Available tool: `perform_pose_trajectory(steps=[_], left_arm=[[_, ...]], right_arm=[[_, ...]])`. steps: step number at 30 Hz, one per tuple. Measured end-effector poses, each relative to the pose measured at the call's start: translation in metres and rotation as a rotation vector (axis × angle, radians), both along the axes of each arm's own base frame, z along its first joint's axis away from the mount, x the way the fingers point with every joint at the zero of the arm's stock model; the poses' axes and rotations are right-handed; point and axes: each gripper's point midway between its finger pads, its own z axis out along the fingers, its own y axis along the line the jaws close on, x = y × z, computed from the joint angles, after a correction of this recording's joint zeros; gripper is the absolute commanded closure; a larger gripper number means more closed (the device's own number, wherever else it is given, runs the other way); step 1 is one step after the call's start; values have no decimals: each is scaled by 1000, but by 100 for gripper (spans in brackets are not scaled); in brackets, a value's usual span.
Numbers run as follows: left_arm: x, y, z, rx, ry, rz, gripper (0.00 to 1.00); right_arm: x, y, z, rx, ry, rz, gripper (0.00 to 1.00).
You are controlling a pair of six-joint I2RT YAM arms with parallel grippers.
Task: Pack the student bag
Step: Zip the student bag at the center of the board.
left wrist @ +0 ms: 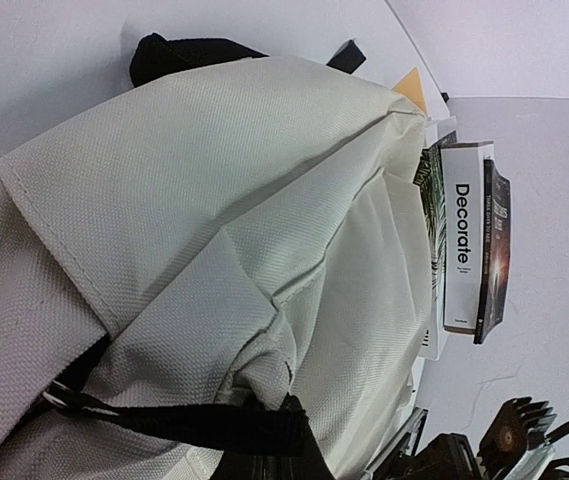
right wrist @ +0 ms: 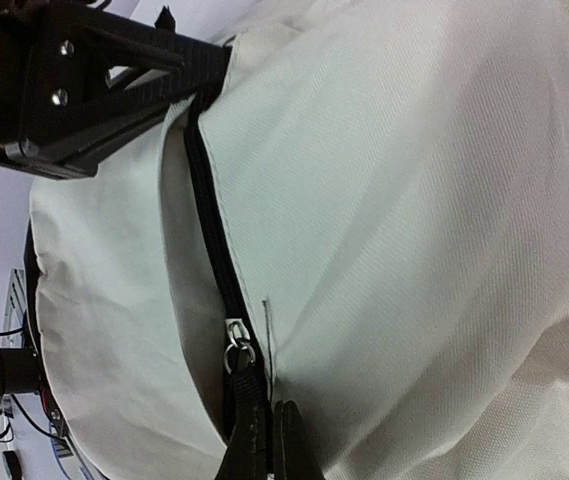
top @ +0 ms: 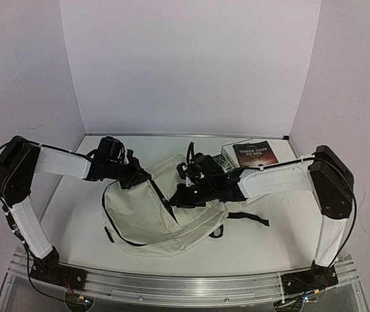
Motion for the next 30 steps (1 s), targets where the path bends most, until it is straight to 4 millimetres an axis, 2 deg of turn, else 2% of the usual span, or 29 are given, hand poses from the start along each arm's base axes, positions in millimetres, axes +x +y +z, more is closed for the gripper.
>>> perform_pose_trajectory(steps=[7,12,18,22,30], left_arm=[[17,-5,-5,-7,-2,-18,100],[29,-7,-9,-12,-3,-23,100],[43,-5,-14,-9,-8,-20,100],[45,-4,-17,-10,1,-23,100],[45,-2,-19,-11,7,-29,100]], right_arm=[[-15,-17,-16,-32,43,-12,100],[-26,-23,-19,-37,63,-14,100],[-42,-30,-33,-61,101,-18,100],[-48,-33,-39,-66,108,-33,100],[-50,-32,-36,-53,98,-57,100]])
